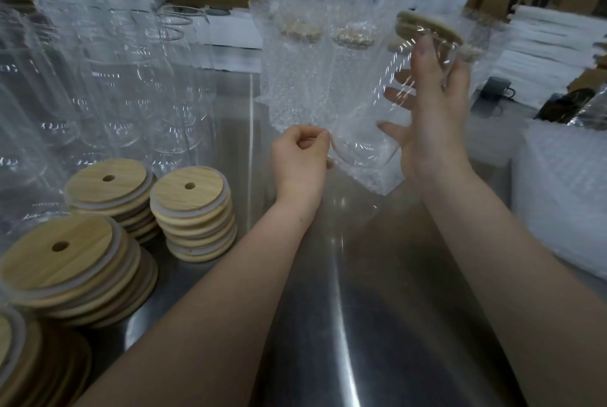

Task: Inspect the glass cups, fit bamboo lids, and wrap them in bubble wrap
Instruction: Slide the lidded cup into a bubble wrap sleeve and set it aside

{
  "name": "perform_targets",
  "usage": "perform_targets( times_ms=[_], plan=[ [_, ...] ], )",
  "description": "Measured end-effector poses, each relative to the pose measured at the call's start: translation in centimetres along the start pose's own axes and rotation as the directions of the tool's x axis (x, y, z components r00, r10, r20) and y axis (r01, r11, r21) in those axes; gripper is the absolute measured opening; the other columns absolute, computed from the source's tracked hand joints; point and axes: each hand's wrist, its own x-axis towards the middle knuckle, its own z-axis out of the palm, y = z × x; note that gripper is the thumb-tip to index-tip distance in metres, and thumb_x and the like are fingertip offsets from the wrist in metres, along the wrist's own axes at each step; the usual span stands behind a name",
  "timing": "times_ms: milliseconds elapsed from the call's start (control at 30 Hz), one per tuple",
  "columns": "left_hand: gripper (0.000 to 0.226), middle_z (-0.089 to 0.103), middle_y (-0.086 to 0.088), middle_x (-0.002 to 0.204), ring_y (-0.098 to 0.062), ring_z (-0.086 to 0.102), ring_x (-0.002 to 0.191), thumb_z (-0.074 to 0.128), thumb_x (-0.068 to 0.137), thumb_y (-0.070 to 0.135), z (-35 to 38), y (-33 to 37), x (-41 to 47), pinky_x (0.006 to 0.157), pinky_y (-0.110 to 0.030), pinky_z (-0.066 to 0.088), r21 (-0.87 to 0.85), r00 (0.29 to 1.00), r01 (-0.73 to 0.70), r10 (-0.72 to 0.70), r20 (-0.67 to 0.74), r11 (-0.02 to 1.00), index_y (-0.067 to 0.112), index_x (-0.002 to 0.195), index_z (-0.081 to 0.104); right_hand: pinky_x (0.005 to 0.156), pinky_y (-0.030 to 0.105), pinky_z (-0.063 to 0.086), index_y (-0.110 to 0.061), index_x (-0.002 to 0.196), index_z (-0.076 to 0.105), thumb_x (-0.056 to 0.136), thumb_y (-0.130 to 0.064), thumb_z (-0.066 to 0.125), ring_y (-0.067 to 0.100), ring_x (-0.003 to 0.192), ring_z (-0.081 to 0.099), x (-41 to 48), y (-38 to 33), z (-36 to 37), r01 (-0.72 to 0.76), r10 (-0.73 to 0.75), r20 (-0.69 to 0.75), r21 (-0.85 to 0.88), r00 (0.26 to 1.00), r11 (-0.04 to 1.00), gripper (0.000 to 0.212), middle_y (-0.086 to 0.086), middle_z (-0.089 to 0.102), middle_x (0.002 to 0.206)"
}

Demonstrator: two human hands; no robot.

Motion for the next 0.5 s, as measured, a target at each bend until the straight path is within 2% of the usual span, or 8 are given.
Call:
perform_targets(
  times_ms=[133,233,333,400,500],
  plan=[
    [0.003,0.057,-0.001,0.063,-0.001,0.05,0.041,0.062,0.091,0.003,-0.09,0.24,-0.16,0.04,-0.017,0.041,-0.109,1.0,0.01,-0.011,-0.008,0.994,0.005,0.09,0.064,0.093,0.051,0.052,-0.025,0.145,0.034,0.092,-0.05,0.061,0.009,0.102,0.066,-0.37,-0.02,0.22,0.052,-0.047,0.052,-0.112,0.998,0.992,0.065,-0.005,0.061,0.123],
    [0.006,0.058,0.0,0.061,-0.004,0.051,0.043,0.064,0.089,0.002,-0.13,0.34,-0.18,0.042,-0.018,0.042,-0.107,1.0,-0.019,0.018,-0.013,0.994,0.008,0.086,0.065,0.096,0.05,0.051,-0.024,0.146,0.033,0.092,-0.048,0.062,0.01,0.107,0.064,-0.35,-0.02,0.29,0.083,-0.074,0.072,-0.135,0.995,0.987,0.066,-0.006,0.06,0.123],
    [0.003,0.06,-0.004,0.068,-0.008,0.054,0.045,0.066,0.088,0.004,0.07,0.59,-0.41,0.045,-0.017,0.042,-0.088,0.999,-0.053,0.053,-0.004,0.995,0.007,0.088,0.067,0.104,0.048,0.047,-0.024,0.146,0.03,0.091,-0.046,0.064,0.011,0.114,0.061,-0.27,0.25,0.27,0.119,-0.109,0.067,-0.153,0.992,0.981,0.068,-0.011,0.057,0.122],
    [0.004,0.061,-0.003,0.069,-0.006,0.054,0.044,0.066,0.089,0.004,0.15,0.72,-0.58,0.045,-0.018,0.043,-0.105,0.999,-0.041,0.042,0.009,0.994,0.008,0.089,0.067,0.106,0.046,0.046,-0.03,0.144,0.027,0.092,-0.047,0.063,0.008,0.114,0.059,-0.24,0.53,0.21,0.122,-0.113,0.064,-0.155,0.992,0.98,0.066,-0.014,0.054,0.122],
    [0.006,0.064,-0.001,0.07,-0.005,0.056,0.047,0.066,0.089,0.005,0.18,0.9,-0.72,0.047,-0.017,0.044,-0.139,0.999,-0.017,0.021,0.024,0.99,0.01,0.089,0.069,0.106,0.047,0.044,-0.041,0.131,0.025,0.092,-0.048,0.062,0.005,0.117,0.056,-0.07,0.87,0.14,0.12,-0.11,0.078,-0.143,0.991,0.983,0.054,-0.014,0.049,0.128]
  ],
)
